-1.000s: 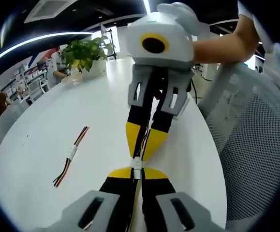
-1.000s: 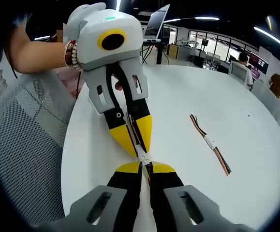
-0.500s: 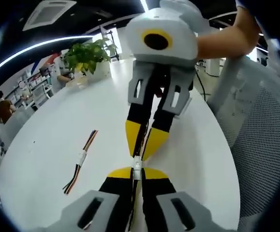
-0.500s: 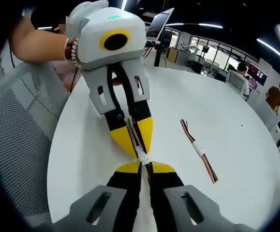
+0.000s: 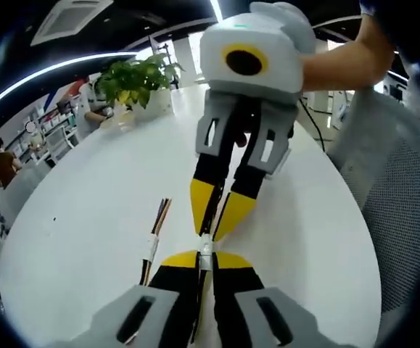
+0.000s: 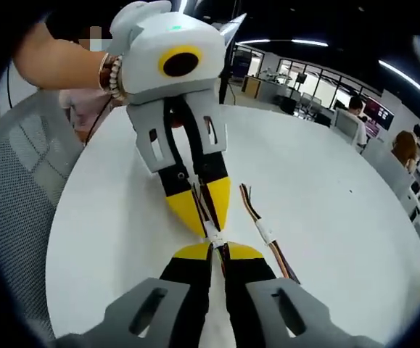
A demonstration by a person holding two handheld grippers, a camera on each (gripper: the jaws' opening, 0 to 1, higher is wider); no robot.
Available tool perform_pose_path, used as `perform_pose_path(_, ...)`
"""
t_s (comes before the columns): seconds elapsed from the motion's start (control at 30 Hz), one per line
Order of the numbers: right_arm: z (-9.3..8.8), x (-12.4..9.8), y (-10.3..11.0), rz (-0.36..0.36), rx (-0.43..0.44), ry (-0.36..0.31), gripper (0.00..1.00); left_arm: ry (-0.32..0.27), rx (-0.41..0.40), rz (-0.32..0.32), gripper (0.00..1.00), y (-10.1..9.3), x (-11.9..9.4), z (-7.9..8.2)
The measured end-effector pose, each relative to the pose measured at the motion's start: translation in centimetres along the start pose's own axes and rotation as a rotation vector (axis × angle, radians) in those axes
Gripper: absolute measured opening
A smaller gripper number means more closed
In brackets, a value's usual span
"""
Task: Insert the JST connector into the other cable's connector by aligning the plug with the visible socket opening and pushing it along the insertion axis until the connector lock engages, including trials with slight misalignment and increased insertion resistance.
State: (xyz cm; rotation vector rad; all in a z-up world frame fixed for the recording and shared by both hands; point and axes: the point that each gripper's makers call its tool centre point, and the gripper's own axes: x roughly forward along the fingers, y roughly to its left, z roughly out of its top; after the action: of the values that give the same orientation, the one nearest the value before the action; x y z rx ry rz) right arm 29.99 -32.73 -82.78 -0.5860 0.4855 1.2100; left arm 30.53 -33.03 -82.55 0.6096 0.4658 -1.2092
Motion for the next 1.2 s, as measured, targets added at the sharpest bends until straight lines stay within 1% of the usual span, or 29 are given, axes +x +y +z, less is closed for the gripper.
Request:
perform_pose_path(0.07,-0.2,0.2,-0.5,0.003,0.019,-0.004,0.04,0.003,0.003,-0.006,0.0,0.4,0.3,-0.2)
perform_pose_path(0.13,-0.4,0.4,-1.0,0.001,0.043,-0.01,0.04,0.002,-0.009,-0.008,0.0,0.9,0.6,-0.3)
perform_pose_path(0.3,-0.8,0.9,-1.9,0.009,0.072,-0.018,0.04,-0.009,-0.039,-0.012,0.0,1.7,1.3,-0.6)
perform_pose_path(0.47,-1.2,1.5,-2.2,0.028,0.1,-0.034,0.04,-0.01,-0.06,-0.013,0.0,2.1,1.7,-1.1)
perform_pose_path(0.53,-1.3,1.6,-2.4,0.037,0.12,-0.052,0.04,-0.018,-0.075,-0.009,0.0,2.2,1.7,-1.2)
perform_pose_path(0.67,-1.3,1.7,-2.7,0.058,0.167,-0.106,0.04,-0.072,-0.138,0.008,0.0,2.6,1.6,-1.3)
perform_pose_path(0.8,-1.6,2.0,-2.7,0.068,0.176,-0.115,0.04,-0.1,-0.178,0.01,0.0,2.8,1.8,-1.6)
perform_pose_path(0.9,-2.0,2.3,-2.6,0.074,0.188,-0.113,0.04,-0.111,-0.186,0.003,0.0,2.5,2.0,-1.7)
perform_pose_path(0.93,-1.9,2.2,-2.7,0.076,0.195,-0.136,0.04,-0.111,-0.183,0.002,0.0,2.5,1.9,-1.7)
perform_pose_path(1.0,-2.0,2.1,-2.7,0.082,0.212,-0.145,0.04,-0.117,-0.185,0.0,0.0,2.4,1.9,-1.5)
perform_pose_path(1.1,-2.0,2.2,-2.5,0.074,0.168,-0.14,0.04,-0.115,-0.184,0.0,0.0,2.3,2.0,-1.5)
perform_pose_path(1.2,-1.9,2.2,-2.6,0.066,0.183,-0.13,0.05,-0.116,-0.2,0.006,0.01,2.3,1.9,-1.6)
